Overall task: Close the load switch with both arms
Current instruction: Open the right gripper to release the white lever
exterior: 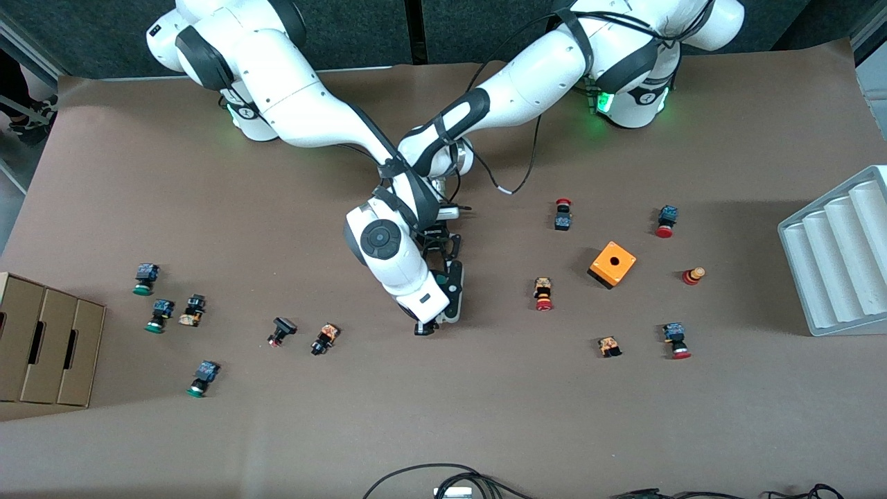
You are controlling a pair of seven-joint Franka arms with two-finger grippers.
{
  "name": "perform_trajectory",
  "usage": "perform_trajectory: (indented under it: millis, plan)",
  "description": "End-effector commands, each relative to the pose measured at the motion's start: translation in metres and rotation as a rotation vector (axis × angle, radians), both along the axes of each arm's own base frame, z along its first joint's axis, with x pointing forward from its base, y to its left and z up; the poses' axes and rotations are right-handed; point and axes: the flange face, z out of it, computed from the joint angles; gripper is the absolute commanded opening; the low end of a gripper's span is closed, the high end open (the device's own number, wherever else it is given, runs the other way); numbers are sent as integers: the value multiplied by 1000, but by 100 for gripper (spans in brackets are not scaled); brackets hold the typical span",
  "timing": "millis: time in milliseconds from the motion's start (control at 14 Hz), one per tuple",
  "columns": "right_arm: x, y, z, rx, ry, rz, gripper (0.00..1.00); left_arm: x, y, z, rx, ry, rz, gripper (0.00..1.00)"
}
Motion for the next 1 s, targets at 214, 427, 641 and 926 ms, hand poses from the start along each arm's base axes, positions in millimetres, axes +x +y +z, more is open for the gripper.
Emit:
perform_trajectory:
  millis: [214,427,641,926]
  plan:
    - [9,0,-14,14,-18,-13,34,7,-1,0,-16,-8,9,50]
    - [10,2,2,32,-28,-17,48,8,-2,1,-16,-10,7,50]
    - [14,-6,49,91,-14,-68,100,8,-2,1,-17,-9,9,51]
    - [23,-21,123,152,-37,-126,100,9,-3,4,-22,-9,12,100]
